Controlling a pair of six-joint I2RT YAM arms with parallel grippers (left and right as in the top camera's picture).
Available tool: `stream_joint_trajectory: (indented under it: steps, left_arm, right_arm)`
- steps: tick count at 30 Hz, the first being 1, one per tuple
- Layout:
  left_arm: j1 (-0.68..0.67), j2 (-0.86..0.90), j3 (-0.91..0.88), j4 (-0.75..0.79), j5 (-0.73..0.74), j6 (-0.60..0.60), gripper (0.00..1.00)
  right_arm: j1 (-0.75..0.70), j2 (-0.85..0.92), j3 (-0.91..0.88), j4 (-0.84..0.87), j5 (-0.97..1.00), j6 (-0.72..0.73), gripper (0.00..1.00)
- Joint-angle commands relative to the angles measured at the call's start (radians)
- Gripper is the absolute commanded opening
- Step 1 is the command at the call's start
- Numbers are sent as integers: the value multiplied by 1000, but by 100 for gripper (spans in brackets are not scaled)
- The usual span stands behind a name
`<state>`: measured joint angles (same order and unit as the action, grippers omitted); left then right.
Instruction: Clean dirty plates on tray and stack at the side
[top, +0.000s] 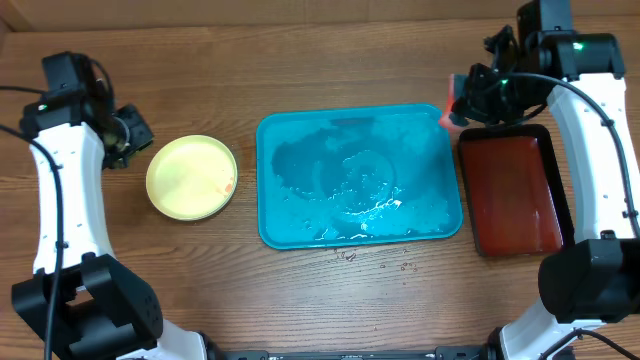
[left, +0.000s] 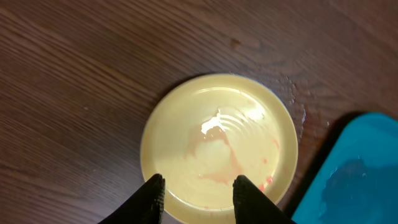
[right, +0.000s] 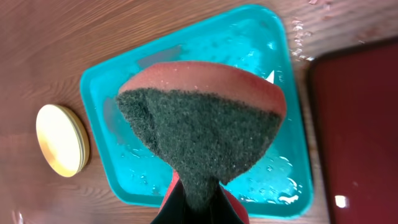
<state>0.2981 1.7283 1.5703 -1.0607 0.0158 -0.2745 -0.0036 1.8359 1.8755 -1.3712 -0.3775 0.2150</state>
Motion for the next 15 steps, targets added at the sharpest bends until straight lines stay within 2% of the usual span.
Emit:
stream_joint_trajectory:
  steps: [1, 4, 7, 11, 15]
  left_arm:
    - [-55, -2, 7, -24, -34, 28, 37]
    - [-102, -2, 7, -22, -34, 29, 34]
    - [-167, -2, 8, -1, -20, 37, 34]
    - [-261, -2, 8, 29, -16, 51, 40]
    - [-333, -2, 8, 74, -18, 77, 47]
  right_arm:
    - [-74, 0, 7, -21, 13, -8, 4]
    - [-135, 0, 7, -37, 71, -7, 4]
    - [-193, 0, 6, -42, 179, -6, 4]
    - [-241, 5, -38, -37, 342, 24, 4]
    - [-248, 7, -176, 51, 369, 24, 4]
